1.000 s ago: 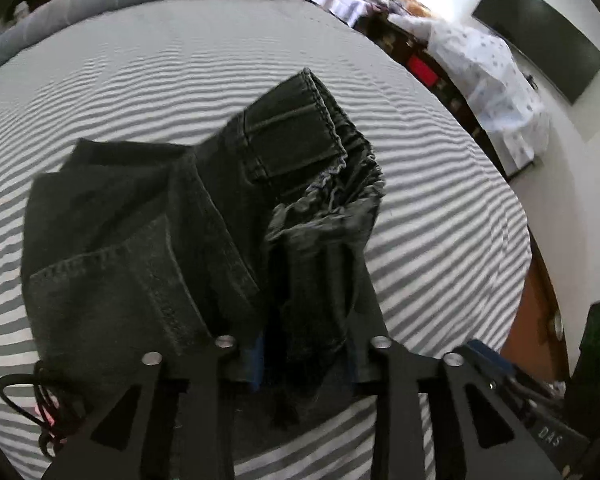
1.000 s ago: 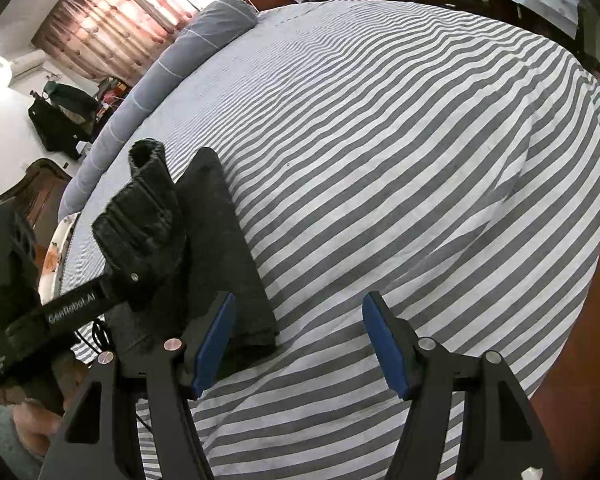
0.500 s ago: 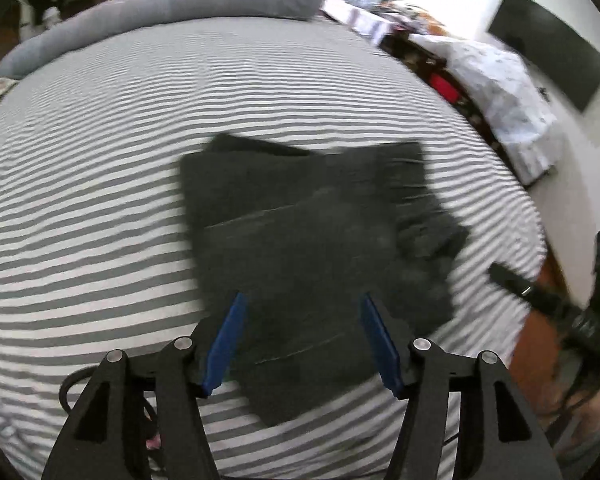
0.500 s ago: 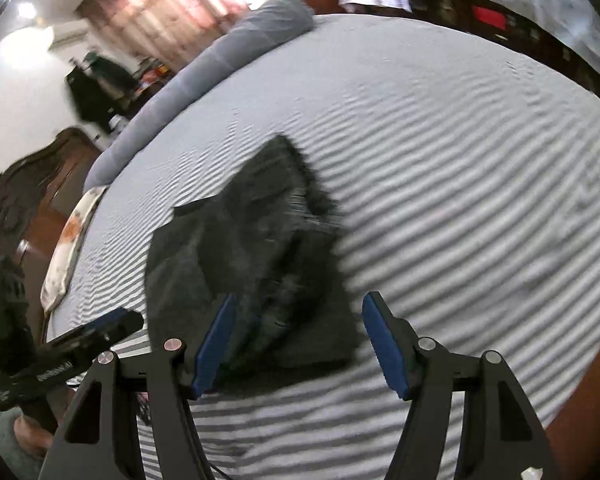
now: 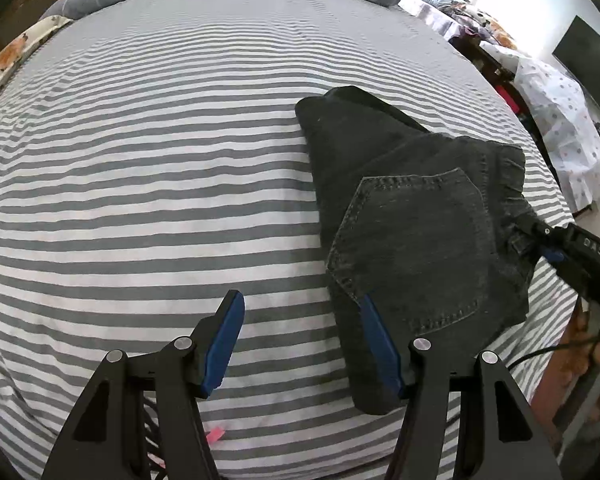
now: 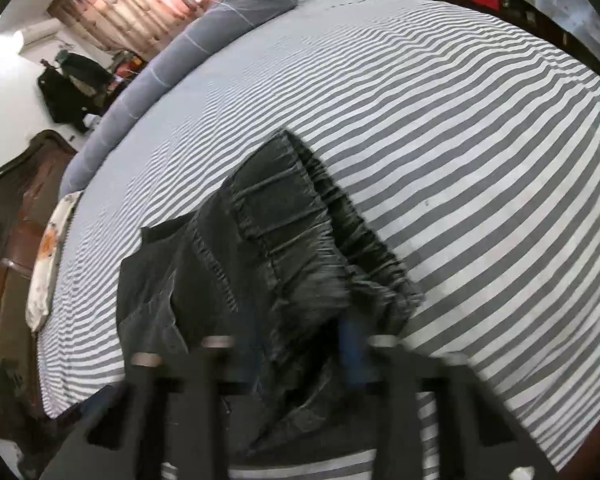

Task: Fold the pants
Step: 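Grasp the jeans waistband with the right tool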

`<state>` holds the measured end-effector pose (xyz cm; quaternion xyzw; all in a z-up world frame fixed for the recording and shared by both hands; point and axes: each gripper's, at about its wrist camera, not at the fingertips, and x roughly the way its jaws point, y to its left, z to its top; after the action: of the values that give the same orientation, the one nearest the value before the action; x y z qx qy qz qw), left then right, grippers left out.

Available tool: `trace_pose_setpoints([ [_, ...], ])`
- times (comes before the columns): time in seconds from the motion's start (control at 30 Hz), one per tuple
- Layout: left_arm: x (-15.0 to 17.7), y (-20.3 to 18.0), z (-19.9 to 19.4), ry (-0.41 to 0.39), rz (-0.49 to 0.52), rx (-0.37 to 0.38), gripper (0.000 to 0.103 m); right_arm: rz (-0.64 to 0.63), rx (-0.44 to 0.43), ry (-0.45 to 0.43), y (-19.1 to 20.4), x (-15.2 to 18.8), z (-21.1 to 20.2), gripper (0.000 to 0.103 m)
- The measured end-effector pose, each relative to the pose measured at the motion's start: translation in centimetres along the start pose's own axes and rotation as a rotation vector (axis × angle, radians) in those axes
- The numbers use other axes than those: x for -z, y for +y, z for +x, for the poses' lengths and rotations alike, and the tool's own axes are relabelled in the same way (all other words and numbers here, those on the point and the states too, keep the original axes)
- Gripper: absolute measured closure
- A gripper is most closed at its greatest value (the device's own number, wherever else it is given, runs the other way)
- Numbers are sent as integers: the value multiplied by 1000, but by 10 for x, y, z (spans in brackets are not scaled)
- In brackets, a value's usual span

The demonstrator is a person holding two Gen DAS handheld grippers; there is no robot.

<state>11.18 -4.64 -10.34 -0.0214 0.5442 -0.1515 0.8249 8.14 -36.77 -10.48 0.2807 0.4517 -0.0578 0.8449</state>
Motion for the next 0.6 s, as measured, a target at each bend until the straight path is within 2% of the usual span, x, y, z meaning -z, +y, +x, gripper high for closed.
trace_pose_setpoints([
  [0.07,-1,-1,-3,-11,0,8,42,-3,-43,-30,5,-1,-15,92],
  [0.17,-4,-5,-10,-38,18,21,42,-37,-49,-95,8,5,-46,92],
  [0.23,-5,-14,-14,-64,46,27,42,-7,-51,-105,-1,12,-58,93],
  [0.4,-8,-41,-7,-72,128,47,42,-6,32,-23,-18,23,-22,93],
  [0.53,-5,-60,9,-58,202,66,42,-28,66,-27,-17,23,-10,92],
  [0.6,-5,-65,20,-48,225,41,42,-42,69,-24,-16,24,-8,92],
])
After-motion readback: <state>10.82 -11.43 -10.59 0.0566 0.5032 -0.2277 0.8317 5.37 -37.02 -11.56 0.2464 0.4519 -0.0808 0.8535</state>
